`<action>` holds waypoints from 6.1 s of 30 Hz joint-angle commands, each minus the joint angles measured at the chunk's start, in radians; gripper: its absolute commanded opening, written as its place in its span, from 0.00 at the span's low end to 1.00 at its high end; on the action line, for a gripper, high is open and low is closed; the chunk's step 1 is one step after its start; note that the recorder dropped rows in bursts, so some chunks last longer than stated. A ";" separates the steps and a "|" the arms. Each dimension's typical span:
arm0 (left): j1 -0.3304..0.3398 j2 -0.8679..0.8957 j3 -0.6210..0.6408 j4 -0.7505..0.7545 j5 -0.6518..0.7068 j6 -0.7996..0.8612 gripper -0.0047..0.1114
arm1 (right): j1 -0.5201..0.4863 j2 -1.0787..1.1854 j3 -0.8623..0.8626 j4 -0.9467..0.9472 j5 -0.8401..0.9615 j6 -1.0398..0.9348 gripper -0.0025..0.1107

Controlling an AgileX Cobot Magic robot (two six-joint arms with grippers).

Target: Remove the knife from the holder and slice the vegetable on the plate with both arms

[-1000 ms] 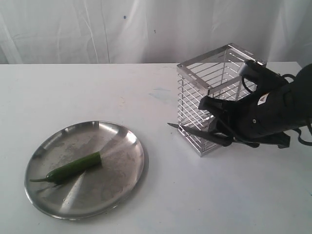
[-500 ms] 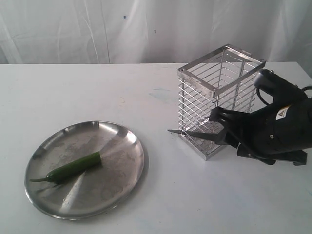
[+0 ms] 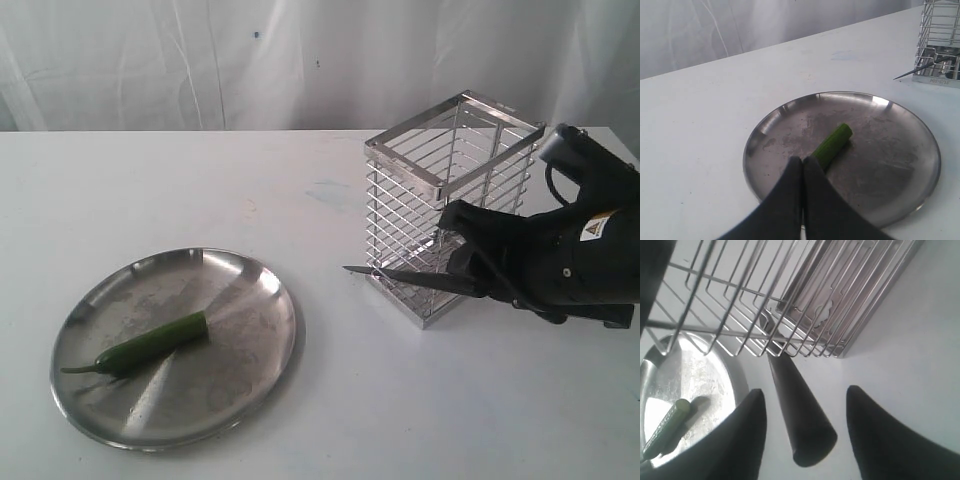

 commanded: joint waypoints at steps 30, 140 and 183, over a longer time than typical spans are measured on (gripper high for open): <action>-0.004 -0.005 0.004 -0.001 0.001 -0.005 0.04 | -0.009 0.093 -0.002 0.009 -0.146 -0.104 0.02; -0.004 -0.005 0.004 -0.001 0.001 -0.005 0.04 | -0.018 -0.344 -0.177 0.086 0.086 -0.128 0.02; -0.004 -0.005 0.004 -0.001 0.001 -0.005 0.04 | 0.252 0.177 -0.040 -0.287 -0.315 -0.499 0.09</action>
